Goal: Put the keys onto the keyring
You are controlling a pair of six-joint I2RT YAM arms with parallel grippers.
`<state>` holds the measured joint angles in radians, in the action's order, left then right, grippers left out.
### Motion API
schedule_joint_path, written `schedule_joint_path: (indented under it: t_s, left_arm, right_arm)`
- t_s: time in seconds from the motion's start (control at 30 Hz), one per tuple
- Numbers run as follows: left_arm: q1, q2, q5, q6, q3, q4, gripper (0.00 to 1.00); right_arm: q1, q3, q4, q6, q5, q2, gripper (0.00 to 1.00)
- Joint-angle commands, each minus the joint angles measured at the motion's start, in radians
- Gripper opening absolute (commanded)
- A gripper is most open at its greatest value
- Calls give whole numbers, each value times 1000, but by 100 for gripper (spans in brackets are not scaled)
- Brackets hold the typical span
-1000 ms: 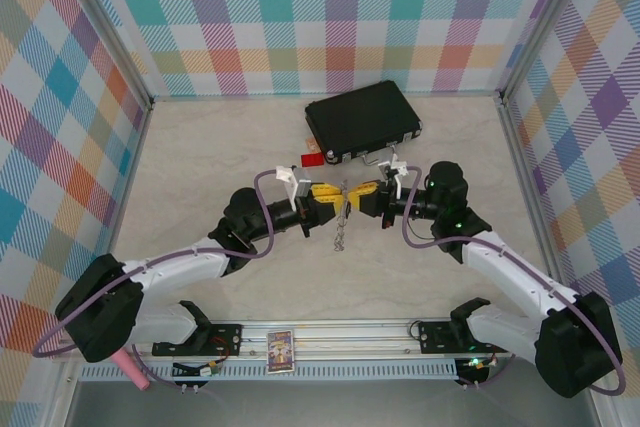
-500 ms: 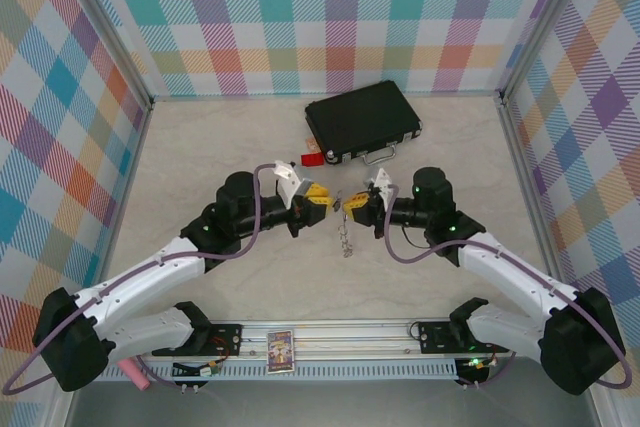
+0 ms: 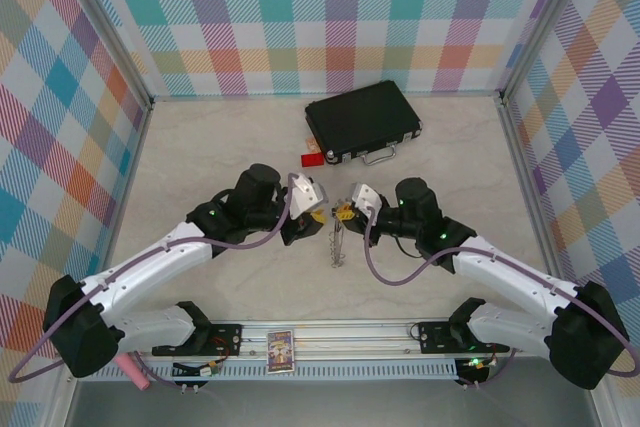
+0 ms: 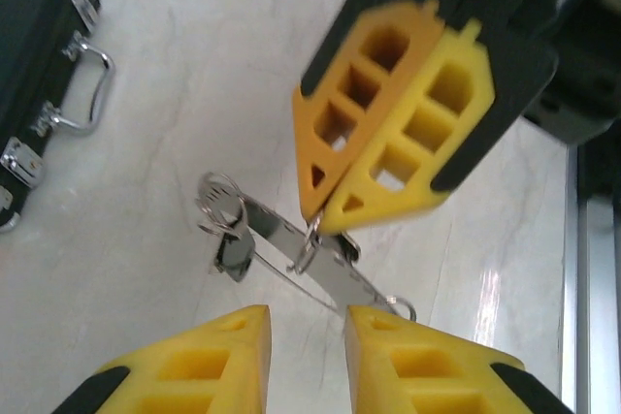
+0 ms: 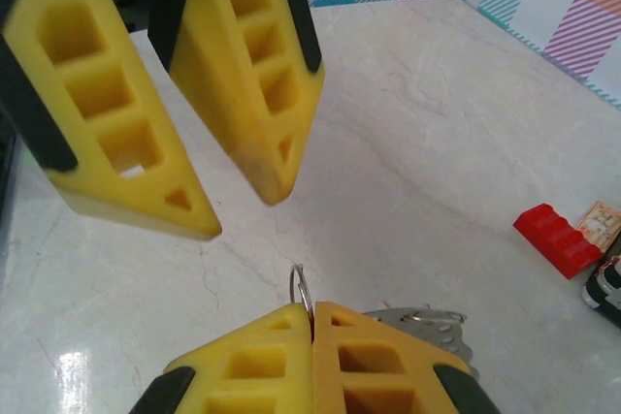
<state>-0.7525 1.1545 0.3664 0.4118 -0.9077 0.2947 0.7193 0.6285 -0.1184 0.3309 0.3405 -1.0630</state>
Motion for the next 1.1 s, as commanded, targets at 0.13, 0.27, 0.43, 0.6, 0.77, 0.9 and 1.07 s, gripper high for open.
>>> schedule_joint_path:
  t_s: [0.13,0.27,0.43,0.6,0.77,0.9,1.07]
  left_arm:
    - [-18,-48,-38,151,51,-46,24]
    - [-24,-76,-40,190,92,-76,24]
    - [-27,-98,-58,210,113,-106,25]
    - [-28,-97,-51,212,115,-114,25]
    - [-31,-78,-28,209,101,-114,25]
    - [-35,-61,-12,205,86,-112,22]
    - [-36,-45,-14,205,77,-114,19]
  right_arm:
    - [57,-14,-74,105,-108,14,0]
    - [85,-23,-95,126,-133,19,0]
    - [106,-37,-118,132,-132,41,0]
    - [130,-44,-139,139,-132,51,0]
    - [146,-42,-146,151,-141,38,0]
    - [149,-44,-149,151,-143,38,0]
    - [149,-47,-149,153,-141,39,0]
